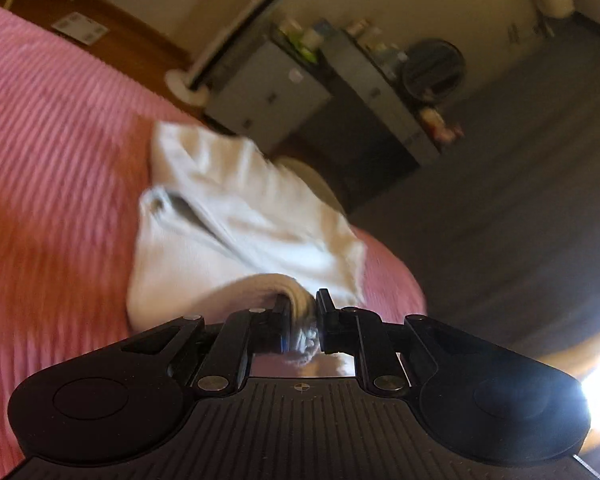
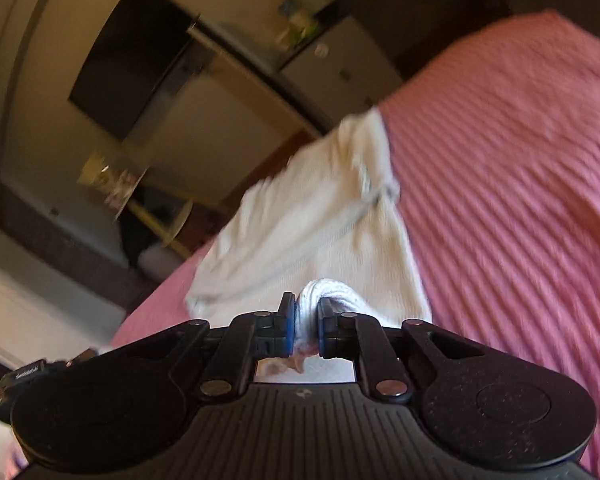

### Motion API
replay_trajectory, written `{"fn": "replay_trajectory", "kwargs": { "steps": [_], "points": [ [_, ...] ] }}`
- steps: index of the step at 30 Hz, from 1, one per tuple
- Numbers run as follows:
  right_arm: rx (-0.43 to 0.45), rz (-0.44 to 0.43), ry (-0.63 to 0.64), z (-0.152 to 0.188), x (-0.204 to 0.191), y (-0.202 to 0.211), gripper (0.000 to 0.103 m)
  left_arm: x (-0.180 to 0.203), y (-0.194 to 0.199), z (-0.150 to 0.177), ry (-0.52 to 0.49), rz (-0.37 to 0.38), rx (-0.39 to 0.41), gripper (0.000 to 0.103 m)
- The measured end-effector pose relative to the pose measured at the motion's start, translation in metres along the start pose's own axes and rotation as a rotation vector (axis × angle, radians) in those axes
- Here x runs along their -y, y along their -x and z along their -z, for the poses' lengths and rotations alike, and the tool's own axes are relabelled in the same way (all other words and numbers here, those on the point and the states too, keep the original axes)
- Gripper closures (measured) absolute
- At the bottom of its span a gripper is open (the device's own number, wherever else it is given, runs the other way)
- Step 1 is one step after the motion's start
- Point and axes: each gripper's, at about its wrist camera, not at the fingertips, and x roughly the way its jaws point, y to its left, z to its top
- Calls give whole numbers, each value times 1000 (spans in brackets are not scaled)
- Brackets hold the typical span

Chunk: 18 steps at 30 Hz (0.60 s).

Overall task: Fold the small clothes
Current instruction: 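Lift the hem with both grippers and fold it up over the sweater body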

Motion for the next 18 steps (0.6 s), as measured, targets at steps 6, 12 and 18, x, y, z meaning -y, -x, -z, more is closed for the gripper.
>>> {"fn": "replay_trajectory", "kwargs": {
  "steps": [6,12,18],
  "points": [
    [31,198,101,-26,0,-72,92,-45,-57,-26,28,-133,44,81],
    [33,257,221,-20,13,-92,87,-68,-74,-24,-104,-180,66,48],
    [189,232,264,-26,27,-66,35,-73,-73,-4,-278,-194,66,35]
  ]
}}
